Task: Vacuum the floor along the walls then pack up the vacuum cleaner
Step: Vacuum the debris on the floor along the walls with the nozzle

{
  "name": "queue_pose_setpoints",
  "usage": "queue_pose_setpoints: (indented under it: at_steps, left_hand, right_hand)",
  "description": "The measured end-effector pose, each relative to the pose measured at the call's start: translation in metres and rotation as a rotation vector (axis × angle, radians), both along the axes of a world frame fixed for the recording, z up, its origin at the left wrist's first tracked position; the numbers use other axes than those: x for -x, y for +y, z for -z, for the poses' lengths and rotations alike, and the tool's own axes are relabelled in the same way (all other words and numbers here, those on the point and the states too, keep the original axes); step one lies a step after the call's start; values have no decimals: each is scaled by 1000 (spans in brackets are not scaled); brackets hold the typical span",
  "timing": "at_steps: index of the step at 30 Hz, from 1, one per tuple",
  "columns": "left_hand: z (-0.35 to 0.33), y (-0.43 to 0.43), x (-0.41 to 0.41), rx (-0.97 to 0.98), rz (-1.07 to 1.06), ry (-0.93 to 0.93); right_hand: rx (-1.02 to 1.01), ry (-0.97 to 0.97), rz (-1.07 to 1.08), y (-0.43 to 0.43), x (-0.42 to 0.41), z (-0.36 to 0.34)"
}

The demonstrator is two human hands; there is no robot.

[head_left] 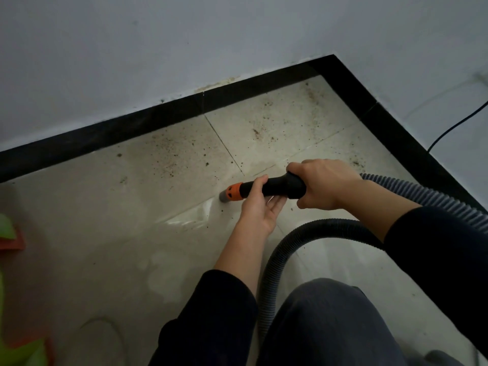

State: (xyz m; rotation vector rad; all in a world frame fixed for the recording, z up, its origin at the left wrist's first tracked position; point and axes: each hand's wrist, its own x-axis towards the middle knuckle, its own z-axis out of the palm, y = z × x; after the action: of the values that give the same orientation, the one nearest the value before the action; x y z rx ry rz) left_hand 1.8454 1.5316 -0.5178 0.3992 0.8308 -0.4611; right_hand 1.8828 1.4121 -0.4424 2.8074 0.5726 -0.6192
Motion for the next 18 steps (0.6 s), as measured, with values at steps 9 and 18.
queue_pose_setpoints:
  at_steps: [9,18]
  left_hand:
    - [-8,-7,17,1,-78,77]
    - [-7,8,27,-53,-140,121]
  right_hand:
    - [-9,82,-32,-3,3,-5]
    - [-64,127,-65,12,7,3]
